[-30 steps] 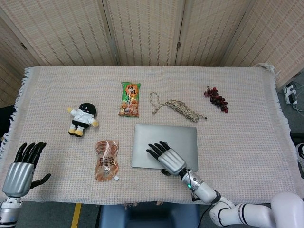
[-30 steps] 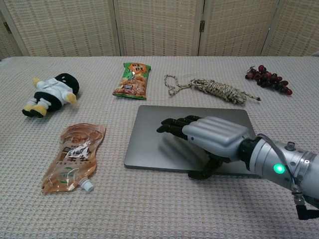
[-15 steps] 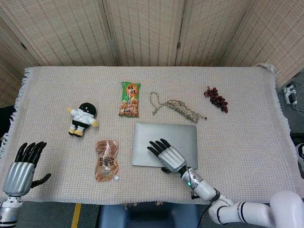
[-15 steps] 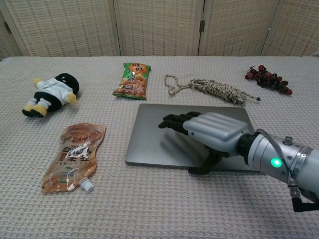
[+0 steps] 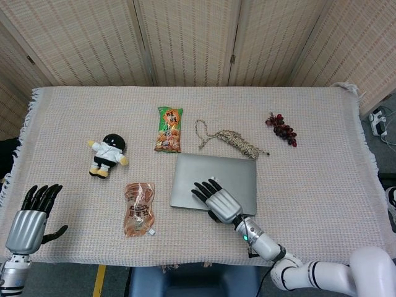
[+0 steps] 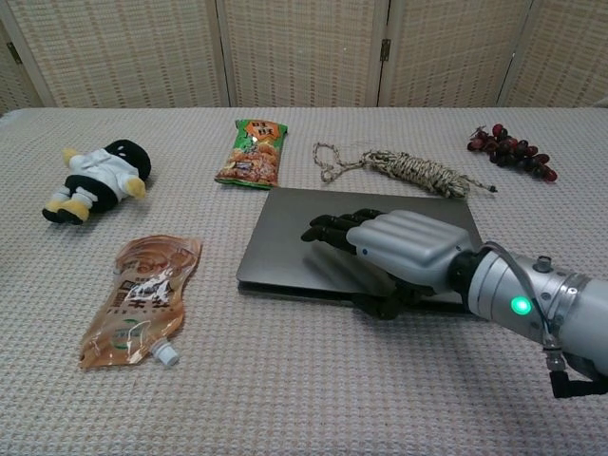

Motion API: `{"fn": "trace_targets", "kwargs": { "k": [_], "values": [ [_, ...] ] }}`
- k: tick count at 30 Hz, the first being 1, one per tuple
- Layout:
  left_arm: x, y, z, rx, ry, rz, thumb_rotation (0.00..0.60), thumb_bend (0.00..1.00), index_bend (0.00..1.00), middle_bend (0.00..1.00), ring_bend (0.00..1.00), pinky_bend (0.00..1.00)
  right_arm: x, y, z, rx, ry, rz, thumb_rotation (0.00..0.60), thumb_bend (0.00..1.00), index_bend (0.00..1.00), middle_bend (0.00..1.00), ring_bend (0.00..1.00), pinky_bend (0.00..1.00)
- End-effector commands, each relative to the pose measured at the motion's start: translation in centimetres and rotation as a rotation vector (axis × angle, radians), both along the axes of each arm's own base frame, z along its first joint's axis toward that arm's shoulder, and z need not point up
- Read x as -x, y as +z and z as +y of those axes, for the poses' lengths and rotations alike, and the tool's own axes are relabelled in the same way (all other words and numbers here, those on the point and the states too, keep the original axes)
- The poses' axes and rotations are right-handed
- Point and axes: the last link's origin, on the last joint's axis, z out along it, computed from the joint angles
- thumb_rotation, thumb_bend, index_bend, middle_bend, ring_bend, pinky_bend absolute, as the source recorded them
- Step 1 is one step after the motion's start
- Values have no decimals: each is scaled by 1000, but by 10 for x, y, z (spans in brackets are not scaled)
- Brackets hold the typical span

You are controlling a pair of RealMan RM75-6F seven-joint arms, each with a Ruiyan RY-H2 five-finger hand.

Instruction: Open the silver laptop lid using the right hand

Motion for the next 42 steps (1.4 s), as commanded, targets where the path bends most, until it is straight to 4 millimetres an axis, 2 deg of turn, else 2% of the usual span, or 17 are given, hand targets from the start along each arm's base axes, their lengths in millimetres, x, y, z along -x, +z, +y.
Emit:
{"fn": "trace_targets", "kwargs": {
  "k": [1,9,15,20,25,32,42],
  "values": [
    [0,-2,1,8,-3,0,600,197,114,133,117,0,-2,0,-1,5,9,7,600,573,0,0,0,0],
    [-5,-19,11,95,-37,-10,600,196,130,133,117,0,-12,5,-5,65,76,54,600,582,0,0,0,0],
    [-18,-48,22,260,-111,-38,600,214,135,139,138,6,-26,14,-12,144,155,141,600,622,0,0,0,0],
    [-37,-71,34,387,-204,-18,600,421,148,152,150,8,-36,18,-16,183,194,211,600,712,0,0,0,0],
    [-60,-92,48,458,-267,1,600,511,141,152,149,4,-45,21,-20,214,207,240,600,714,0,0,0,0],
    [-93,-125,73,554,-300,28,600,524,116,152,108,0,-50,26,-25,251,196,277,600,714,0,0,0,0],
    [-124,-165,101,610,-307,77,600,539,82,121,60,0,-49,32,-31,284,163,276,600,714,0,0,0,0]
  ]
}}
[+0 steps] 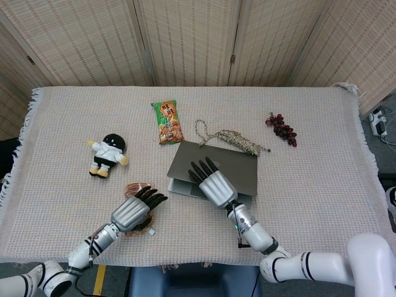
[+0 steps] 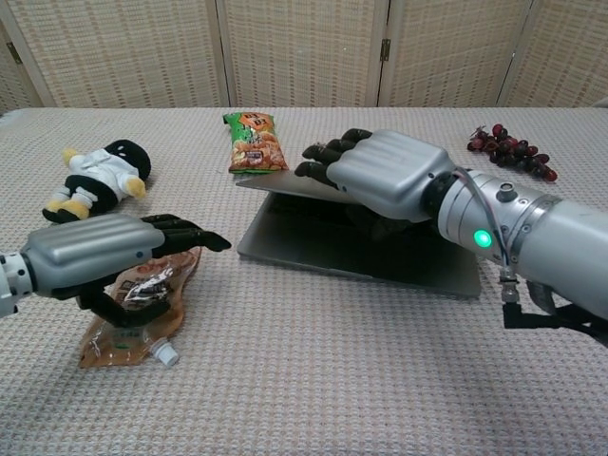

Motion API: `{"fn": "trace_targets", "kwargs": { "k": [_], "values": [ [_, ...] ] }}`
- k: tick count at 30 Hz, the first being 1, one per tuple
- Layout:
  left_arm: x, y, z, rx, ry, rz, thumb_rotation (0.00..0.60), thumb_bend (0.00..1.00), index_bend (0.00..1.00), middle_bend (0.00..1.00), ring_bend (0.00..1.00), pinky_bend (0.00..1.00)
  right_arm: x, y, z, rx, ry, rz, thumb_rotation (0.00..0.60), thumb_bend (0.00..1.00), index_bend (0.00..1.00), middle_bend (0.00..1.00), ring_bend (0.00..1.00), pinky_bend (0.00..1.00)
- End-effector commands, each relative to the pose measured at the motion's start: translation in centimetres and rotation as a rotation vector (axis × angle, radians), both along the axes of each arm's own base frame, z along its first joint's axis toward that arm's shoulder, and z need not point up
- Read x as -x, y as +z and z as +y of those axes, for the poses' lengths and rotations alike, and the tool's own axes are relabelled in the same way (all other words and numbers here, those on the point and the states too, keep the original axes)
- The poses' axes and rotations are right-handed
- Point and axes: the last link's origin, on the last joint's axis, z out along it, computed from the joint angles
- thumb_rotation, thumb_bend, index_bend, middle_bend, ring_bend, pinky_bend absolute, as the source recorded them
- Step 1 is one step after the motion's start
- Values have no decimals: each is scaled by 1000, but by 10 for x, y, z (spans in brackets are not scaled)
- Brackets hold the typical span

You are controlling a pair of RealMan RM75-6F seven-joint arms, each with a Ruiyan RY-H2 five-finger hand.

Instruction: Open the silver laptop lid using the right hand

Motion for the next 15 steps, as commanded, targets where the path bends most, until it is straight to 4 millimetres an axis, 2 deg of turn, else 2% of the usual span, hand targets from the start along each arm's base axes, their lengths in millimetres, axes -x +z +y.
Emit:
{"fn": "trace_targets", "kwargs": {
  "k": [1,7,15],
  "values": [
    [-10,-12,12,2,3,18,600,540,76,114,54,0,0,1,-1,8,-3,-1,600,714,0,0,0,0],
    [-23,-28,27,12,48,21,600,566,26,57,5,0,-1,0,-3,17,-9,-4,600,713,0,0,0,0],
    [-29,-43,34,29,67,79,600,637,24,51,0,0,-1,-2,-4,25,-11,-3,600,714,0,0,0,0]
  ]
}}
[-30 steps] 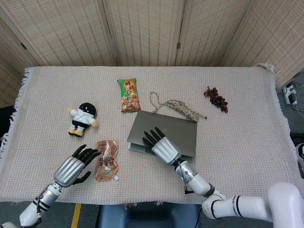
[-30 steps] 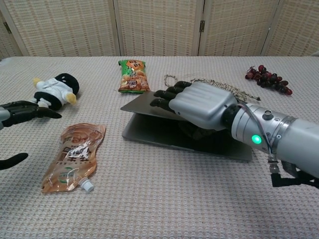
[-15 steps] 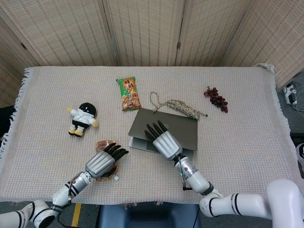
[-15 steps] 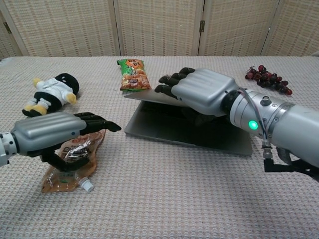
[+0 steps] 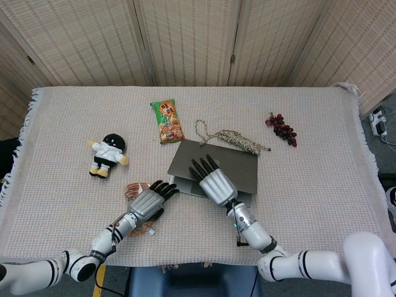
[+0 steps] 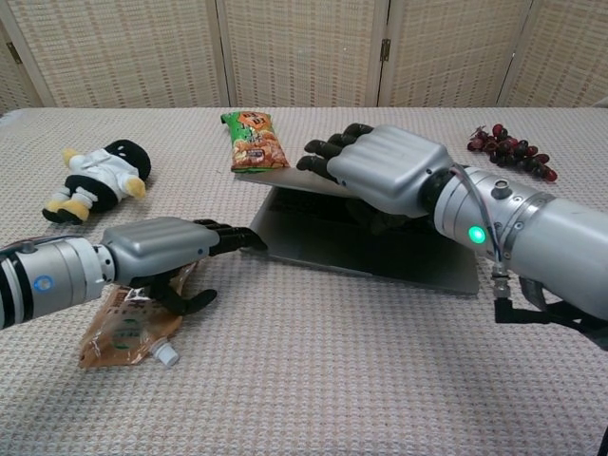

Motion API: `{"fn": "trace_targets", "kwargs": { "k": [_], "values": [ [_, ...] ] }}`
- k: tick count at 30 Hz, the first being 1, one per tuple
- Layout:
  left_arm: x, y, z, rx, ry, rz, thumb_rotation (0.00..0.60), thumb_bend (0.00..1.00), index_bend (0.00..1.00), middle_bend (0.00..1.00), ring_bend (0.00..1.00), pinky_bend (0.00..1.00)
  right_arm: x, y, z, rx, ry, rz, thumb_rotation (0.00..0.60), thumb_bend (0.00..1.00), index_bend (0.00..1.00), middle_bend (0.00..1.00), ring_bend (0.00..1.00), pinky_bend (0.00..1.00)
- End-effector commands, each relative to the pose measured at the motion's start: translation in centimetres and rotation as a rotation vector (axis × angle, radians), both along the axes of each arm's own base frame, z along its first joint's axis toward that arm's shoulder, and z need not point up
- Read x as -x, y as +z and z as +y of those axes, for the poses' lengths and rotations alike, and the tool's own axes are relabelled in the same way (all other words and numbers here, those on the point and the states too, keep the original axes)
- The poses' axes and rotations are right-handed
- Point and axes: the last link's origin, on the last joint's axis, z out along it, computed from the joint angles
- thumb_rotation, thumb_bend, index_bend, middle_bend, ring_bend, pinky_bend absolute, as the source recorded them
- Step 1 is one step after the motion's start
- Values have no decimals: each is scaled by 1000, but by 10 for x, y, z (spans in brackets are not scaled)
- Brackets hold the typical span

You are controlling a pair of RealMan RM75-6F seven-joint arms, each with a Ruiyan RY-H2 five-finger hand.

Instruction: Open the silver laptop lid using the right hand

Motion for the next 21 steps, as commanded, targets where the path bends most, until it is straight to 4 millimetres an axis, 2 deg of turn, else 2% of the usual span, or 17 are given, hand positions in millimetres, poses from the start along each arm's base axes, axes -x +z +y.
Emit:
{"fn": "trace_targets", "kwargs": {
  "k": [1,21],
  "values": [
    [-3,-5,2,8,9,19,600,641,29,55,0,0,1,0,-1,3,-3,-1,600,714,0,0,0,0],
    [0,-5,2,6,30,64,600,659,52,88,0,0,18,7,-11,52,-102,-54,600,713,0,0,0,0]
  ]
}}
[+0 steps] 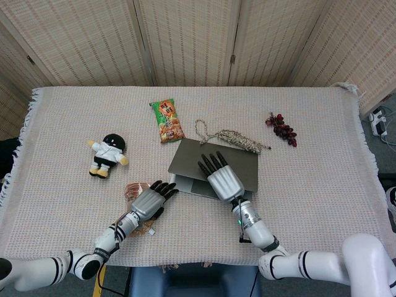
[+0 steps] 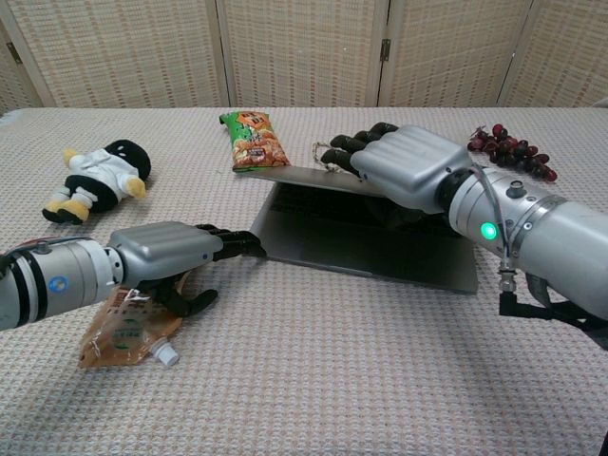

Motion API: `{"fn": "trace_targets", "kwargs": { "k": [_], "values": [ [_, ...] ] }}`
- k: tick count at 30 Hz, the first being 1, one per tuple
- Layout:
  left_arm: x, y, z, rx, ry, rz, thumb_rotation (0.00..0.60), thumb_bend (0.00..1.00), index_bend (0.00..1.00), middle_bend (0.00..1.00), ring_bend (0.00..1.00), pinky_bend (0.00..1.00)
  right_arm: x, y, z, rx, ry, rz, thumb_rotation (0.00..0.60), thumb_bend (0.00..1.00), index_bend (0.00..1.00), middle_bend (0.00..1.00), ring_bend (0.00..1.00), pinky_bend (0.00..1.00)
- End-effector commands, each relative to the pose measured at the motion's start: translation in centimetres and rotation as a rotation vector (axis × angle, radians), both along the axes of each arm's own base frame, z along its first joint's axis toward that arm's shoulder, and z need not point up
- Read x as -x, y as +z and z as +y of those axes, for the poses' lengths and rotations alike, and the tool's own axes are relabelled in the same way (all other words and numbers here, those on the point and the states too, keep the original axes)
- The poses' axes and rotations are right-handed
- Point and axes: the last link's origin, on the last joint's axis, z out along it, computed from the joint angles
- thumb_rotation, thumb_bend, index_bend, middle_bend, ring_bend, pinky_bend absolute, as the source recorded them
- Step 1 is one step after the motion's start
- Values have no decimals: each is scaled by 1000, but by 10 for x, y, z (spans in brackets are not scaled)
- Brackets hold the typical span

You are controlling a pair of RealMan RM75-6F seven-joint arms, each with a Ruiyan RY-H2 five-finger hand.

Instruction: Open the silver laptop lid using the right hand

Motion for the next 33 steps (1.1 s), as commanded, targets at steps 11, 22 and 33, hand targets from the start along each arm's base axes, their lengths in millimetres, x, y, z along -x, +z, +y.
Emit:
{"fn": "trace_targets", "kwargs": {
  "k": [11,22,33],
  "values": [
    [0,0,0,-2,0,1,600,659,55,89,0,0,8,43,-14,78,-48,-86,600,713,0,0,0,0],
    [2,2,-1,-8,2,2,600,659,57,89,0,0,27,81,-35,158,-108,-104,600,714,0,0,0,0],
    [-1,0,-1,-12,0,6,600,659,57,89,0,0,44,99,-57,221,-169,-108,600,713,0,0,0,0]
  ]
}}
